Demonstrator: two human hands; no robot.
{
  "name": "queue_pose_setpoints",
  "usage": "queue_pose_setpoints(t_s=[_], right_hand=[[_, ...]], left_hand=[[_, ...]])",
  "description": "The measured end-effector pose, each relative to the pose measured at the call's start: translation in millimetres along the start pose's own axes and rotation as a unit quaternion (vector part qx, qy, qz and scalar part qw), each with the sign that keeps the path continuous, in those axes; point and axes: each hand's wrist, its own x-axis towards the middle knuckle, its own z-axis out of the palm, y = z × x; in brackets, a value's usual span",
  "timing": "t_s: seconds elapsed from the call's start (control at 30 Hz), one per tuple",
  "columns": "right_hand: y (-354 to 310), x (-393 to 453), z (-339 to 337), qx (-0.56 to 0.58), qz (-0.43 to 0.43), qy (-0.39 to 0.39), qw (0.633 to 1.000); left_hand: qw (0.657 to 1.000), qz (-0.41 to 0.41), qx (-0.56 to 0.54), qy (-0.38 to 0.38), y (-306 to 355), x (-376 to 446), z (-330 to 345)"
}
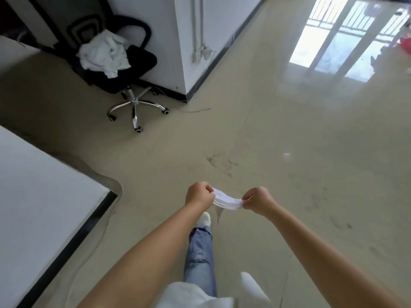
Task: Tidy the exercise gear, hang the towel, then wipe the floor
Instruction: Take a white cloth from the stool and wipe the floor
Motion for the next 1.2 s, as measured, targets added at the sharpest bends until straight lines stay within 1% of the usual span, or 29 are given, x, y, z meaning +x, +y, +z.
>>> queue_pose_setpoints(t_s=[0.07, 0.17, 0.27, 0.37, 0.5, 0.57, 0.63, 0.73, 0.83, 0.93, 1.0, 1.07, 1.13, 1.2], right_hand=[[-14, 33, -25, -0.005, -0.019, 0.005, 1.000], [-37, 97, -73, 0.012, -0.018, 0.025, 0.999], [-56, 146, -120, 0.033, -0.011, 0.058, 0.998], [-69, 186, -166, 0.056, -0.008, 0.099, 0.993], [-75, 239, -221, 0.097, -0.022, 0.143, 0.985], [-78, 274, -244, 0.112, -0.031, 0.146, 0.982], [-78, 316, -271, 0.101, -0.039, 0.150, 0.983], [-75, 381, -324, 0.107, -0.047, 0.157, 0.981], [-72, 441, -387, 0.094, -0.050, 0.118, 0.987], [-73, 495, -449, 0.072, -0.064, 0.074, 0.993], [-75, 530, -487, 0.048, -0.086, 0.040, 0.994], [-82, 562, -522, 0.000, -0.104, 0.003, 0.995], [-88, 597, -553, -0.046, -0.117, -0.036, 0.991], [-97, 636, -583, -0.084, -0.127, -0.056, 0.987]], left_hand=[[0.999, 0.003, -0.034, -0.007, 28, 37, -10], [0.996, 0.006, -0.087, -0.017, 87, 106, -29], [0.993, 0.018, -0.116, -0.029, 153, 164, -51], [0.985, 0.007, -0.169, -0.043, 216, 215, -61], [0.973, -0.012, -0.220, -0.063, 296, 278, -54], [0.972, -0.015, -0.221, -0.072, 335, 311, -46], [0.973, -0.006, -0.218, -0.072, 374, 348, -37], [0.973, 0.002, -0.221, -0.067, 434, 401, -28], [0.972, -0.012, -0.225, -0.067, 497, 447, -29], [0.979, -0.019, -0.189, -0.070, 551, 491, -31], [0.986, -0.025, -0.150, -0.070, 579, 521, -31], [0.993, -0.023, -0.104, -0.057, 603, 553, -31], [0.998, -0.004, -0.035, -0.052, 625, 587, -31], [0.998, 0.008, 0.008, -0.055, 646, 625, -31]])
